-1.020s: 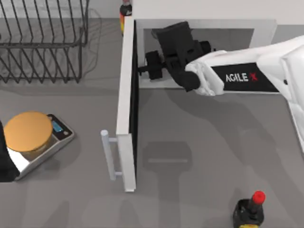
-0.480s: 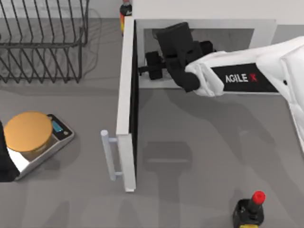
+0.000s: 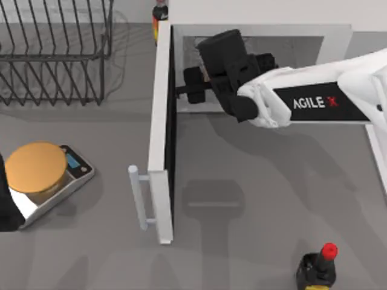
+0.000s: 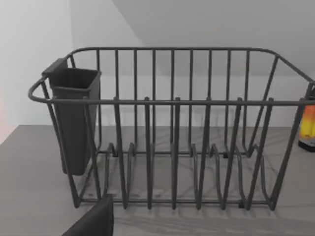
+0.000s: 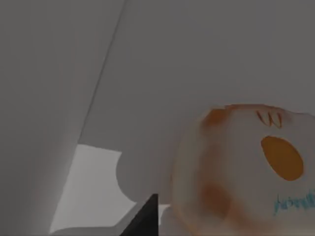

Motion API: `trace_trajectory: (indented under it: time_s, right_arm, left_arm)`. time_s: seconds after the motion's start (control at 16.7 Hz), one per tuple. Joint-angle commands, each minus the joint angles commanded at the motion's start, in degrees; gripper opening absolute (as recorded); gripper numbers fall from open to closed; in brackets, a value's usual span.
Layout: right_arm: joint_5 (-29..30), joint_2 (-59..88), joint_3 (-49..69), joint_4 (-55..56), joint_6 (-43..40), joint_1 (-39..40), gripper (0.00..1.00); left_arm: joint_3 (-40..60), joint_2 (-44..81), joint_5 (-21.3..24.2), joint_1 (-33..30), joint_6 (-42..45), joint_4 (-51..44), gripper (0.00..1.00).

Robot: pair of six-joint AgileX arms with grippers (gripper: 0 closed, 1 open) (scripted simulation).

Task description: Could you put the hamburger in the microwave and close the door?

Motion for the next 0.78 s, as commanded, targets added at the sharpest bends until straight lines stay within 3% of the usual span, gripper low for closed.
trace_trajectory:
  time_s: [0.78]
  right_arm:
    - [7.0,-15.9,-29.7,4.3,9.1,11.3,1.0]
  left_arm:
    - [0.0,0.0,0.0,0.0,0.0,0.0,1.0]
